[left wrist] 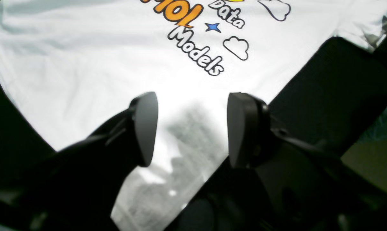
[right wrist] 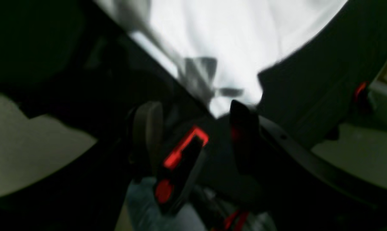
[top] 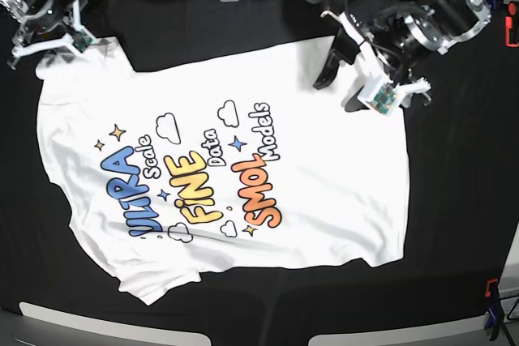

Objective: Layout the t-shirt on the table in an organized manner, then fold the t-shirt properly
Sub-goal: 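Move both grippers to the shirt's collar-side corners and grasp them, then pull both grasped corners outward to smooth the shirt flat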

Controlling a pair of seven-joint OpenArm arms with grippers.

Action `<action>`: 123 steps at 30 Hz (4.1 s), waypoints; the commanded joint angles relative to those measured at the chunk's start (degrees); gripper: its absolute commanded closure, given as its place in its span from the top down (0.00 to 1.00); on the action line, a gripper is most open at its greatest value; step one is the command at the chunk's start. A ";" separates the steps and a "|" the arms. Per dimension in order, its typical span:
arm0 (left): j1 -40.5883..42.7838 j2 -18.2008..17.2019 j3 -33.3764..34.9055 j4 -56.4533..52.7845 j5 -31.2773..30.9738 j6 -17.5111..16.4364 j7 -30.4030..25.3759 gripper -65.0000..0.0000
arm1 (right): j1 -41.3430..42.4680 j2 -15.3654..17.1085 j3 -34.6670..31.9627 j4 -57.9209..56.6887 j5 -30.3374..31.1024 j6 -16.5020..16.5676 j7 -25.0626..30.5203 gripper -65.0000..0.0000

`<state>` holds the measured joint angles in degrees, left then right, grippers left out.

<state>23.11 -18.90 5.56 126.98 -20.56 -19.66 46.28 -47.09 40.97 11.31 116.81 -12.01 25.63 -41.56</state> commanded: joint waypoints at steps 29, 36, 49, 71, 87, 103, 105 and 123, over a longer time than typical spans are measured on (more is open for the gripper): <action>-0.26 -0.15 -0.22 1.11 -0.52 0.02 -1.95 0.49 | 18.05 0.81 -23.50 -18.95 -16.74 -14.14 4.90 0.50; -0.26 -0.15 -0.22 1.09 -0.52 0.02 -1.95 0.49 | 18.05 1.01 -26.10 -18.62 -21.09 -18.18 4.90 0.50; -0.26 -0.15 -0.22 1.09 -0.52 0.02 -1.95 0.49 | 18.03 9.68 -38.12 -18.47 -28.09 -18.56 4.70 0.50; 0.31 -0.24 -0.22 1.27 9.57 -7.52 7.41 0.49 | 17.40 9.66 -38.36 -18.43 -28.74 -27.71 -6.25 0.00; 14.71 -17.66 -0.15 1.36 16.68 -12.50 -2.19 0.49 | 17.42 9.66 -38.36 -18.43 -28.28 -27.82 -4.81 0.00; 12.96 -17.16 14.19 -1.31 38.51 5.57 -8.57 0.49 | 17.42 9.66 -38.36 -18.43 -28.30 -29.16 -4.28 0.00; 11.89 -17.16 16.31 -3.76 41.92 7.58 -8.37 0.49 | 17.44 9.66 -38.34 -18.43 -28.30 -29.31 -4.31 0.00; 6.08 -17.03 22.67 -17.99 49.53 20.98 -8.81 0.48 | 17.55 9.64 -38.34 -18.43 -28.30 -31.28 -3.91 0.00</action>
<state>29.02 -35.42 28.18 108.57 28.97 0.91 37.47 -29.67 49.54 -27.40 97.84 -39.20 -4.58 -45.45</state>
